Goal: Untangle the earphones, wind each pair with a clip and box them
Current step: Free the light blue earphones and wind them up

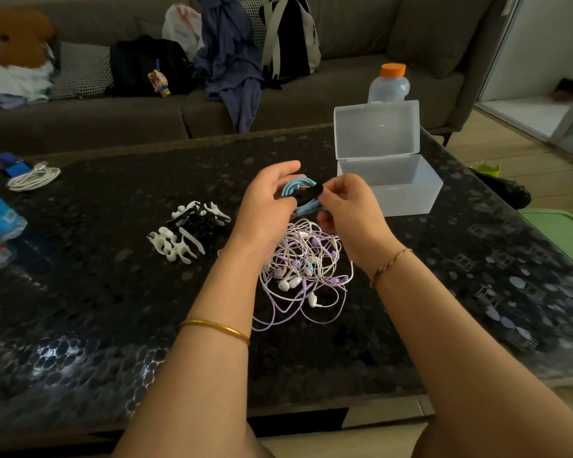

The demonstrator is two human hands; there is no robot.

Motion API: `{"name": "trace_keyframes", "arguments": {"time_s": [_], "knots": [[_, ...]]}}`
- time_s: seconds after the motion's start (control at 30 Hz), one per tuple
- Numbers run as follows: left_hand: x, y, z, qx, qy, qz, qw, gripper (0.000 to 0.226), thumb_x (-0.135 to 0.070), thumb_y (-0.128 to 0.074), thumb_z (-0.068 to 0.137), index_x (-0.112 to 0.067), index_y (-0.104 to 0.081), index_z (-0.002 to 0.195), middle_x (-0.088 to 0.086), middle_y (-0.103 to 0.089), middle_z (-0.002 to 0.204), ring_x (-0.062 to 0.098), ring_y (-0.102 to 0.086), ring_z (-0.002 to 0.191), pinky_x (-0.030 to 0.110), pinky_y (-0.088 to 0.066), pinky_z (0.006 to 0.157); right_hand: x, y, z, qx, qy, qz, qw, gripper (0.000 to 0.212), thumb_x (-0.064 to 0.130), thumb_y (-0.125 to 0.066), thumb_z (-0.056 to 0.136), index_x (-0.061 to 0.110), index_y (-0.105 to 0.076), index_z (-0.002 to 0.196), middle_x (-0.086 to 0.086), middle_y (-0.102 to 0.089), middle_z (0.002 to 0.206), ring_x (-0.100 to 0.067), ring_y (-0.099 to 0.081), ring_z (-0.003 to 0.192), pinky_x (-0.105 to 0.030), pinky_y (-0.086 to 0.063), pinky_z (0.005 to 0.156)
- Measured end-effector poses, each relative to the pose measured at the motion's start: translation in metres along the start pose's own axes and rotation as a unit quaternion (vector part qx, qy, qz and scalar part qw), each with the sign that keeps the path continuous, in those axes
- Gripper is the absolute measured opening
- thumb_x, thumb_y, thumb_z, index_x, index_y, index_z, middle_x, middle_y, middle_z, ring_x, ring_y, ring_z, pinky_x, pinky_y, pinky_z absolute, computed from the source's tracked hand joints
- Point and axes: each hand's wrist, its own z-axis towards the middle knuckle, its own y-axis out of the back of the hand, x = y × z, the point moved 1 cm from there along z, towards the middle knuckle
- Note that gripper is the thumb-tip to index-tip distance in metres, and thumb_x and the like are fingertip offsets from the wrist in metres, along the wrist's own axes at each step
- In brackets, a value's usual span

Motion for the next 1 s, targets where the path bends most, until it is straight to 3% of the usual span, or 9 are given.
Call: {"name": "trace_keyframes", "arguments": {"time_s": [0.13, 0.27, 0.43, 0.6, 0.77, 0.93, 1.0], "knots": [[-0.002, -0.003, -0.001, -0.001, 0.034, -0.067, 0.997, 0.054, 0.019, -0.039, 0.088, -0.017, -0.054, 0.125, 0.001, -0.060, 0.123, 0.015, -0.058, 0.116, 0.037, -0.049, 0.099, 0.002, 0.002, -0.001, 0.002, -0.012, 0.059, 0.998, 0.011, 0.005, -0.048, 0.095, 0.012, -0.053, 0.088, -0.005, -0.056, 0.076, -0.009, -0.051, 0.056, -0.021, -0.050, 0.057], [-0.002, -0.004, -0.002, 0.014, 0.048, -0.073, 0.996, 0.051, 0.015, -0.041, 0.090, -0.016, -0.056, 0.127, 0.001, -0.060, 0.125, 0.015, -0.057, 0.117, 0.038, -0.048, 0.101, 0.006, 0.007, -0.004, 0.001, 0.014, 0.037, 0.999, 0.010, 0.003, -0.054, 0.092, 0.011, -0.058, 0.086, -0.005, -0.058, 0.070, -0.009, -0.054, 0.054, -0.022, -0.053, 0.057], [0.002, -0.004, -0.003, -0.008, 0.005, -0.015, 1.000, 0.028, -0.005, -0.058, 0.092, -0.029, -0.067, 0.101, -0.003, -0.065, 0.114, 0.014, -0.062, 0.109, 0.040, -0.051, 0.096, 0.008, 0.008, -0.004, -0.007, 0.036, -0.009, 0.999, 0.012, 0.003, -0.057, 0.091, 0.012, -0.063, 0.085, -0.005, -0.062, 0.069, -0.010, -0.058, 0.057, -0.023, -0.056, 0.061], [0.008, 0.000, 0.001, -0.032, 0.016, 0.016, 0.999, 0.027, -0.008, -0.062, 0.089, -0.033, -0.069, 0.085, 0.000, -0.069, 0.104, 0.017, -0.065, 0.101, 0.044, -0.053, 0.093, 0.009, 0.016, 0.000, 0.062, -0.026, 0.072, 0.995, 0.019, -0.007, -0.049, 0.090, 0.007, -0.059, 0.099, -0.010, -0.062, 0.085, -0.018, -0.061, 0.072, -0.025, -0.056, 0.069], [0.009, 0.000, 0.001, -0.007, 0.031, 0.008, 0.999, 0.026, -0.006, -0.060, 0.091, -0.031, -0.068, 0.087, 0.001, -0.070, 0.101, 0.017, -0.067, 0.098, 0.043, -0.054, 0.092, 0.009, 0.021, 0.000, 0.047, 0.032, -0.002, 0.998, 0.015, -0.001, -0.058, 0.089, 0.012, -0.065, 0.094, -0.007, -0.066, 0.083, -0.012, -0.065, 0.069, -0.022, -0.058, 0.069], [0.008, -0.001, 0.001, 0.006, 0.019, 0.024, 1.000, 0.029, -0.006, -0.061, 0.089, -0.034, -0.069, 0.085, 0.000, -0.070, 0.103, 0.016, -0.066, 0.100, 0.042, -0.053, 0.094, 0.005, 0.020, 0.003, 0.000, 0.082, -0.066, 0.994, 0.018, 0.004, -0.062, 0.087, 0.010, -0.066, 0.104, -0.002, -0.063, 0.080, -0.012, -0.062, 0.068, -0.019, -0.056, 0.064], [0.009, 0.000, 0.001, 0.011, 0.018, 0.018, 1.000, 0.029, -0.004, -0.062, 0.089, -0.033, -0.068, 0.091, -0.001, -0.070, 0.105, 0.015, -0.066, 0.102, 0.042, -0.052, 0.095, 0.003, 0.020, 0.005, -0.030, 0.093, -0.076, 0.992, 0.015, 0.006, -0.068, 0.083, 0.015, -0.063, 0.095, -0.005, -0.064, 0.084, -0.014, -0.063, 0.072, -0.022, -0.056, 0.065]]}}
